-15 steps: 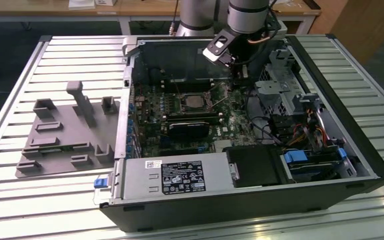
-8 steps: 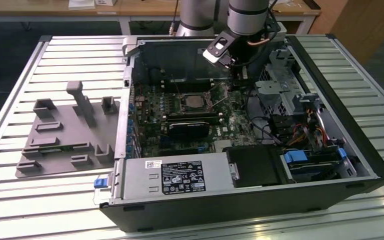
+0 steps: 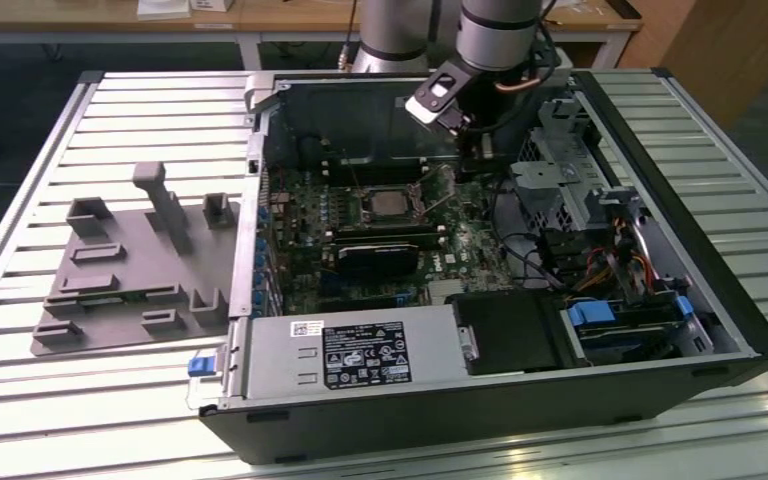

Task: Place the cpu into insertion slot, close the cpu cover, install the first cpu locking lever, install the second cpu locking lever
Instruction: 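Close the cpu cover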

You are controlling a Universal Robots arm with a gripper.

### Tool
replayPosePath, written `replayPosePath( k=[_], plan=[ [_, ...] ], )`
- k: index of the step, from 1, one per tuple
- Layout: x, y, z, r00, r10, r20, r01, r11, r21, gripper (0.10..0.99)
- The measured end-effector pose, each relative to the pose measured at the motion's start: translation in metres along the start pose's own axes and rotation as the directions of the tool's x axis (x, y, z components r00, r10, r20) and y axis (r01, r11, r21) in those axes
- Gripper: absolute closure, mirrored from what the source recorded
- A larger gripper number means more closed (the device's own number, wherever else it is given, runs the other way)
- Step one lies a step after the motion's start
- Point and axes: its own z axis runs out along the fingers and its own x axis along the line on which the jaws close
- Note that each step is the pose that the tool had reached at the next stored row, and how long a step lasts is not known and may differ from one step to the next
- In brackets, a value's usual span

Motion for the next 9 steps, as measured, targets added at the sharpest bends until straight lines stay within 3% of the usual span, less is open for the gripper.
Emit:
replayPosePath(
  k=[7,9],
  plan=[
    [0.0,0.0018,0.0006,1.0,-0.001,0.0012,0.001,0.9975,0.071,0.984],
    [0.0,0.002,0.0006,1.0,-0.001,0.0014,0.001,0.9967,0.081,0.984]
  ],
)
